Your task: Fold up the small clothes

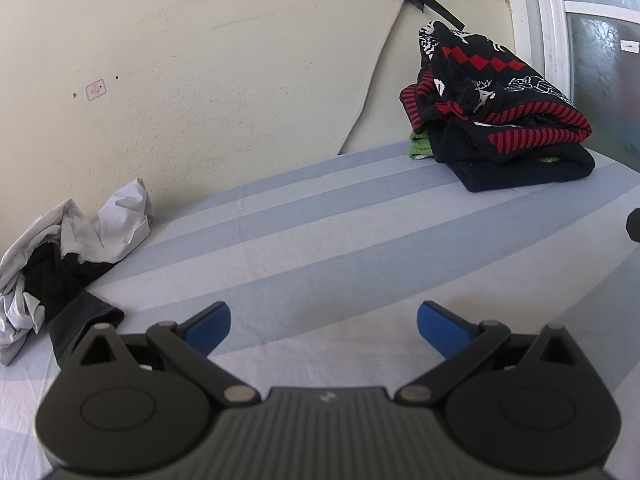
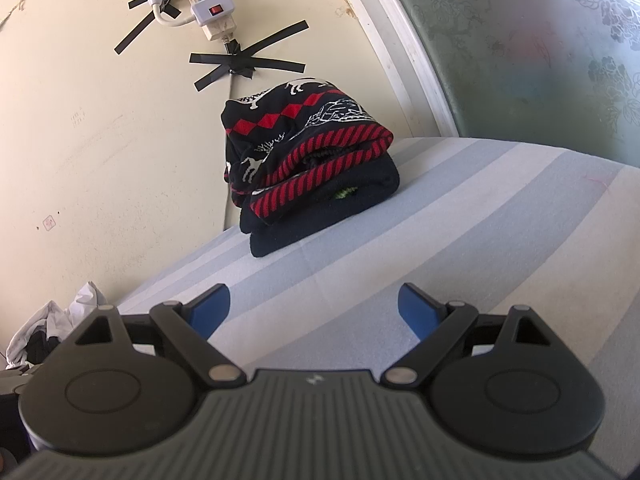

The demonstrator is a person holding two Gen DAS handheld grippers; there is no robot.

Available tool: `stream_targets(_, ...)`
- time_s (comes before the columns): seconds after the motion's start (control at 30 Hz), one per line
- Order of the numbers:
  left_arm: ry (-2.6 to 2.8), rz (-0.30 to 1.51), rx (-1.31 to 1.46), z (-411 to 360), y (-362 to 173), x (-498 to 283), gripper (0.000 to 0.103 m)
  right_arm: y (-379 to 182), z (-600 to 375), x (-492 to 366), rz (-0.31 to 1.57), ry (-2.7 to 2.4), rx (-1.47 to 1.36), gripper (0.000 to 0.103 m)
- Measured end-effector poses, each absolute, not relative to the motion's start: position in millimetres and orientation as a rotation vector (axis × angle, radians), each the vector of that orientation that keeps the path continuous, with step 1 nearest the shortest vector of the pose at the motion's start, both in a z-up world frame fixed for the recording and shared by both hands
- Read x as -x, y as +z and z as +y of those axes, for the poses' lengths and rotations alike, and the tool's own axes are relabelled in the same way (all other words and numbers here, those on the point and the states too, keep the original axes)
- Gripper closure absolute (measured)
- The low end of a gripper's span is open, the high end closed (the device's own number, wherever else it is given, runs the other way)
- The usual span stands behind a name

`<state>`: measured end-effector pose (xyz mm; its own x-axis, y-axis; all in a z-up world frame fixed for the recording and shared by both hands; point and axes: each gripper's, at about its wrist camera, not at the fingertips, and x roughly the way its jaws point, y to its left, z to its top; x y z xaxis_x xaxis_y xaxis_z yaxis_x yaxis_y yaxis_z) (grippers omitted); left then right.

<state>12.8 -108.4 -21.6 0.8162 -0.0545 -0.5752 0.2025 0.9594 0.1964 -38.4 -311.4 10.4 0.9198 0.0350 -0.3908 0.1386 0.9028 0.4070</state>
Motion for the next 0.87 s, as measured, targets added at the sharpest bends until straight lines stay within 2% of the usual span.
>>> stream_targets(0.87, -0.145, 0.581, -0.276, -112.7, -21.5, -8.8, 0.000, 10.3, -312.1, 38.3, 0.402, -0.054, -0.444, 0.010)
